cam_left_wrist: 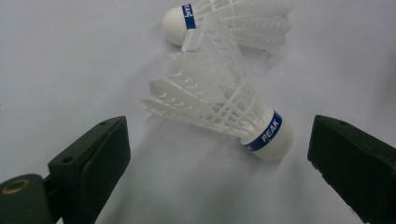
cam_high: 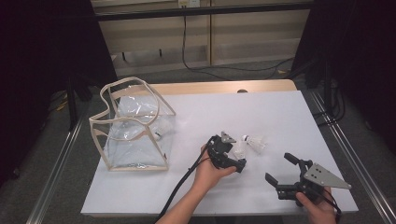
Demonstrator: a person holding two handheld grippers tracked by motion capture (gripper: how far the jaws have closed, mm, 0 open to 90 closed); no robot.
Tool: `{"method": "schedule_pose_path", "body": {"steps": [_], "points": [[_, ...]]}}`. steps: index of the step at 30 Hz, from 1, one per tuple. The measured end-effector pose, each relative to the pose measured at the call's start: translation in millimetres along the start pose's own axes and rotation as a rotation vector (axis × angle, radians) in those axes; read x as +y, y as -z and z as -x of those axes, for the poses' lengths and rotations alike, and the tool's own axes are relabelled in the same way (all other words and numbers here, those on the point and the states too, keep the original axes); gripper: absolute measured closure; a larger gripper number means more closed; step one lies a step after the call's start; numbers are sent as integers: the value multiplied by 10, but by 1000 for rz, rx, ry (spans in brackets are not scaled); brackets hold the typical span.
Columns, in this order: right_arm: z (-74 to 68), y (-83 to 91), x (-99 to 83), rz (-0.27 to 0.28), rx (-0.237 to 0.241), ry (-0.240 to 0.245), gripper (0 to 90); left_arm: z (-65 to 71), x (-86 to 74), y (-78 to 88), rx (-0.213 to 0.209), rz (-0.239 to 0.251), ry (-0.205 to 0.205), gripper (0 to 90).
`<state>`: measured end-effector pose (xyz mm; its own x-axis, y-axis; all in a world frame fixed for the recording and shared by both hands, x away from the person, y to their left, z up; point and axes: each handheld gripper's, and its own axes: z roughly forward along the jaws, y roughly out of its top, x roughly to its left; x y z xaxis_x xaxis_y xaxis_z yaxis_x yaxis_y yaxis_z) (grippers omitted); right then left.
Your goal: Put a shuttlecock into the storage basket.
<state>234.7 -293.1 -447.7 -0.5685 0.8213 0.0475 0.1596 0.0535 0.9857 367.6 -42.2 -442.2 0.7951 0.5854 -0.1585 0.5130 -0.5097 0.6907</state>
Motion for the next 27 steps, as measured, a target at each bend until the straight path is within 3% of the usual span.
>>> {"method": "schedule_pose_path", "body": {"steps": [21,27], "points": [[5,4,2,4,1,4,17,52,9,-81,25,10,12,53],[8,6,2,5,-2,6,17,37,-13,-90,39,-12,3,61]]}}
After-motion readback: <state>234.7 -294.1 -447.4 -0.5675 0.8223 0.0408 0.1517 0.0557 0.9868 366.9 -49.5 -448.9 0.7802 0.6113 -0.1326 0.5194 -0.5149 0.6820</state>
